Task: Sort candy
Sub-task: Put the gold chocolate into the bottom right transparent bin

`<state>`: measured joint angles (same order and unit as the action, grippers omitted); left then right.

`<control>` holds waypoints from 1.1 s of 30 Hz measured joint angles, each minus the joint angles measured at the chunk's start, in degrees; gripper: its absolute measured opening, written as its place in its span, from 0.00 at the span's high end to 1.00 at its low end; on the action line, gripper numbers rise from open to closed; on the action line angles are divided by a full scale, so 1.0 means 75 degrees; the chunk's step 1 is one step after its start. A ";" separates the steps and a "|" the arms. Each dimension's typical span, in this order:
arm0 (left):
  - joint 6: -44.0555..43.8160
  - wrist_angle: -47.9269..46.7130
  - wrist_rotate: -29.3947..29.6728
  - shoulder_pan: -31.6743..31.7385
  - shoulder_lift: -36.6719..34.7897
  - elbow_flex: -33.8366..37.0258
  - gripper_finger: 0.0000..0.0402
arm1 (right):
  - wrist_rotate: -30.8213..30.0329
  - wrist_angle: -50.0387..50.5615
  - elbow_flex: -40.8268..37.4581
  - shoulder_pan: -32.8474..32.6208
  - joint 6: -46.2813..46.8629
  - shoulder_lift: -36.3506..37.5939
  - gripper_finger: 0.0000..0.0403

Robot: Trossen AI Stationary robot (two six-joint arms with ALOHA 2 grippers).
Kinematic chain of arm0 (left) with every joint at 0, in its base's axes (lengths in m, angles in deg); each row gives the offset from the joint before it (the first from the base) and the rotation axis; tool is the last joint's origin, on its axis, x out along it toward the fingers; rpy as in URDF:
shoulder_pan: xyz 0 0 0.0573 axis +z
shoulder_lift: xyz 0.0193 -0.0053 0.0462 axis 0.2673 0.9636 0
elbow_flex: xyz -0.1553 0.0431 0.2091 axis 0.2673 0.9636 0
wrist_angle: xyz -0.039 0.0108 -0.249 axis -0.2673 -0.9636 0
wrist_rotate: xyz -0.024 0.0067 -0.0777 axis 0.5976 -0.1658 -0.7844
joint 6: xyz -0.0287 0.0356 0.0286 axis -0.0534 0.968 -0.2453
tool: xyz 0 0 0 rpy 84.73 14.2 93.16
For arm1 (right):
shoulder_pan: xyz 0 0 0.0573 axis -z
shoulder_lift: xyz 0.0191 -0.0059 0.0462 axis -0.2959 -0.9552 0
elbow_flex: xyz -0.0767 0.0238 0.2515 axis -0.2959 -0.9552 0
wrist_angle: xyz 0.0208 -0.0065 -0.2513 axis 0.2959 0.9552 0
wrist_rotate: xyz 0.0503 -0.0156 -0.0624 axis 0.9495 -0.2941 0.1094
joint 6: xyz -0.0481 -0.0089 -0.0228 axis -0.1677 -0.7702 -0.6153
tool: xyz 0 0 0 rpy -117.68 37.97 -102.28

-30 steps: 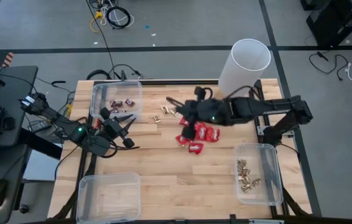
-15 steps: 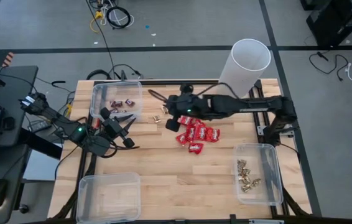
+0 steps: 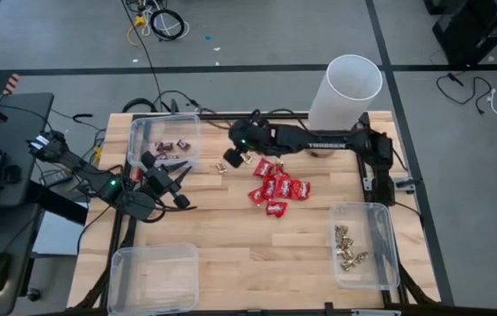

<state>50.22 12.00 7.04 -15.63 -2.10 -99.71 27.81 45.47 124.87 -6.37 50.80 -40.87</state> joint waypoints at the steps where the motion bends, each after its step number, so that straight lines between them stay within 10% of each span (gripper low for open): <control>1: -0.0005 -0.0001 0.0057 0.0000 0.0000 0.0000 0.79 | 0.0055 0.0049 0.0000 0.0110 0.0318 -0.0103 0.90; 33: 0.0119 0.0061 0.0822 0.0000 -0.0111 0.0000 0.79 | 0.1449 0.0927 0.0000 0.0576 0.1234 -0.1523 0.86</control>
<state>51.12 12.46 13.21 -15.63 -2.93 -99.71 38.68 52.42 124.87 -2.05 60.05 -52.30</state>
